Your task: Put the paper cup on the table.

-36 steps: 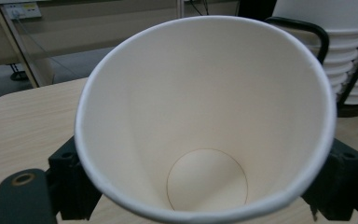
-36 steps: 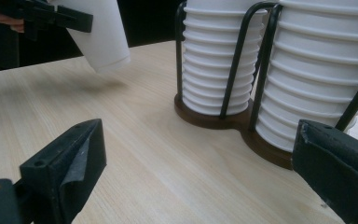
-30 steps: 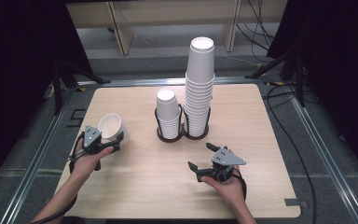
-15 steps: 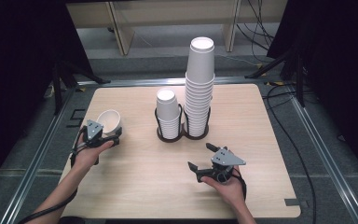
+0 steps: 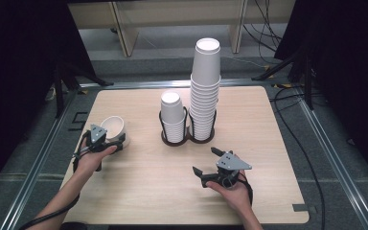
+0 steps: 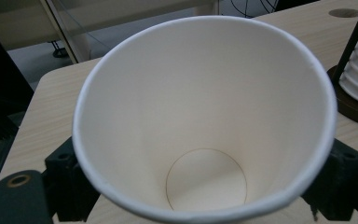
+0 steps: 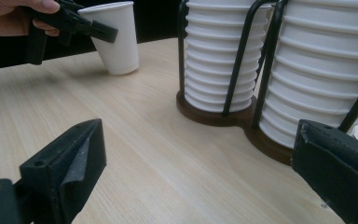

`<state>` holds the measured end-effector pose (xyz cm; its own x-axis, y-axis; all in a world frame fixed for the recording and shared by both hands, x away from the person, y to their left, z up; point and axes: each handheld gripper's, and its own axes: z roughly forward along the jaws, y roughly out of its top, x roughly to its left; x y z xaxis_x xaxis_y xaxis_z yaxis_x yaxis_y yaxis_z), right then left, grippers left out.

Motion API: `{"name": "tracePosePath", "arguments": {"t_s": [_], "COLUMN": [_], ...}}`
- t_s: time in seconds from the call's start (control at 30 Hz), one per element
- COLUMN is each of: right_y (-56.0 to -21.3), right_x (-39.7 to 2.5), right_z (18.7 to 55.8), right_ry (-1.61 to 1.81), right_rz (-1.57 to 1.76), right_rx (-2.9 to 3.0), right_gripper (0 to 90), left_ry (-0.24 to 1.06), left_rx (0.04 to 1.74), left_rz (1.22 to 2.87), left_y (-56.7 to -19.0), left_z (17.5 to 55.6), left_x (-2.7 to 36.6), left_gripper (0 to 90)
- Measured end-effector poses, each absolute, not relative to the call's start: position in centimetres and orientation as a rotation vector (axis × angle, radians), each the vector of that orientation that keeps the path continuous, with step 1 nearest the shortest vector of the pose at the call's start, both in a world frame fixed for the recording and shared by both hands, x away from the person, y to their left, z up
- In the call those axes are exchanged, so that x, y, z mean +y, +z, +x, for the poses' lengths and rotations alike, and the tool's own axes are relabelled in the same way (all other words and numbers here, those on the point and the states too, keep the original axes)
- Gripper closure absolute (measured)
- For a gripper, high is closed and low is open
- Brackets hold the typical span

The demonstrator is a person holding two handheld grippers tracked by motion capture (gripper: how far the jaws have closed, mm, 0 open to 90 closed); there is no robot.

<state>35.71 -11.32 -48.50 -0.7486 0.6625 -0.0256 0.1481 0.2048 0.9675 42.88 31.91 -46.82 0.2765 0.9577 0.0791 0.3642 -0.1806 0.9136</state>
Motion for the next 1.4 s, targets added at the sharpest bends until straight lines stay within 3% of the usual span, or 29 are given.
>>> {"name": "tracePosePath", "arguments": {"t_s": [0.27, 0.43, 1.4], "right_y": [-48.5, -48.7, -48.7], "right_x": [-11.2, -11.0, -11.2], "right_z": [35.6, 35.5, 35.5], "right_ry": [1.574, 1.584, 1.564], "right_rz": [0.769, 0.785, 0.775], "right_rx": [2.058, 2.072, 2.075], "right_gripper": [3.2, 2.6, 2.3], "left_ry": [0.879, 0.878, 0.86], "left_rx": [1.218, 1.223, 1.18], "left_rz": [1.73, 1.721, 1.675], "left_y": [-46.8, -46.8, -46.5], "left_z": [43.0, 43.2, 39.2], "left_x": [32.1, 32.2, 32.5], "left_gripper": [11.1, 0.0, 0.0]}}
